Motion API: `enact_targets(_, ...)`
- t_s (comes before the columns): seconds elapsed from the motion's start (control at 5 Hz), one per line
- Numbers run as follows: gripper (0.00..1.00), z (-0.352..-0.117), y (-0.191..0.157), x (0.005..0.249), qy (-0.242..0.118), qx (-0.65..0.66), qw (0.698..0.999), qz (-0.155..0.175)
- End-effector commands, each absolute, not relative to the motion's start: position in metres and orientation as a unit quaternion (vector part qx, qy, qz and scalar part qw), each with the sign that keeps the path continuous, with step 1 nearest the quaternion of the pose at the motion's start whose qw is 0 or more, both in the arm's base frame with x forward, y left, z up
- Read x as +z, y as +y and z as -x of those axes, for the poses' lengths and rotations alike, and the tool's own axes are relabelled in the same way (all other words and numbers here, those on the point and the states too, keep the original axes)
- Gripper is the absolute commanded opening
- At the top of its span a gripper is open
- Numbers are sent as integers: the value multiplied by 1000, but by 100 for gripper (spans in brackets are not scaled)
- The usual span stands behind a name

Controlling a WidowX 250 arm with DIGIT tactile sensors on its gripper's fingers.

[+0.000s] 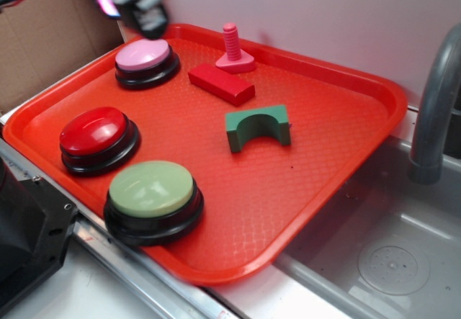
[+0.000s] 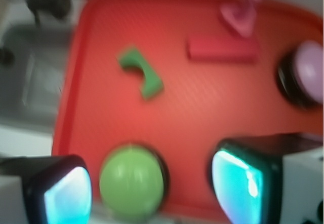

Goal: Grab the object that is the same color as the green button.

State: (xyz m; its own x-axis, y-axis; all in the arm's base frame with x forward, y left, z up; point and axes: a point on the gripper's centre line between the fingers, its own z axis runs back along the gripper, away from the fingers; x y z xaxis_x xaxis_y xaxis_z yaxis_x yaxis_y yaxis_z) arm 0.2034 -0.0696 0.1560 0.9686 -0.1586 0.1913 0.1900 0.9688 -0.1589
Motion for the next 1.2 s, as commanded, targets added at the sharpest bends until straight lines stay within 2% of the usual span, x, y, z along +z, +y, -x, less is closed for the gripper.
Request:
enact_targets(0.0,100,-257,-98,87,-67,-107,990,68)
enact_targets(0.2,100,-262,-103,64,-41,-164,985,24)
enact_targets(0.4,100,-262,-103,46,-46,-204,978,12)
enact_targets(0.6,0,-262,-100,39,-33,-193,980,25)
enact_targets(1.0,0,-259,-102,17,-28,-210,977,9)
